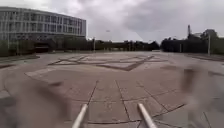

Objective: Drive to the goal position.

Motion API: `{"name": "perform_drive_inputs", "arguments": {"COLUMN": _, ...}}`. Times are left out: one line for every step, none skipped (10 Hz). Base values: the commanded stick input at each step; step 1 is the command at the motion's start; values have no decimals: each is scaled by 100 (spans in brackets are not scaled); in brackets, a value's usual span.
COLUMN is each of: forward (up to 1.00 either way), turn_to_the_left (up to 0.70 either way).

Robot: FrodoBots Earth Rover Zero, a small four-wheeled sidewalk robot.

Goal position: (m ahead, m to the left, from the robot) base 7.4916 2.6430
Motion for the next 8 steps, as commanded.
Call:
{"name": "perform_drive_inputs", "arguments": {"forward": 100, "turn_to_the_left": 27}}
{"name": "perform_drive_inputs", "arguments": {"forward": 100, "turn_to_the_left": 4}}
{"name": "perform_drive_inputs", "arguments": {"forward": 100, "turn_to_the_left": 0}}
{"name": "perform_drive_inputs", "arguments": {"forward": 100, "turn_to_the_left": 0}}
{"name": "perform_drive_inputs", "arguments": {"forward": 100, "turn_to_the_left": 0}}
{"name": "perform_drive_inputs", "arguments": {"forward": 100, "turn_to_the_left": 0}}
{"name": "perform_drive_inputs", "arguments": {"forward": 100, "turn_to_the_left": 0}}
{"name": "perform_drive_inputs", "arguments": {"forward": 100, "turn_to_the_left": 0}}
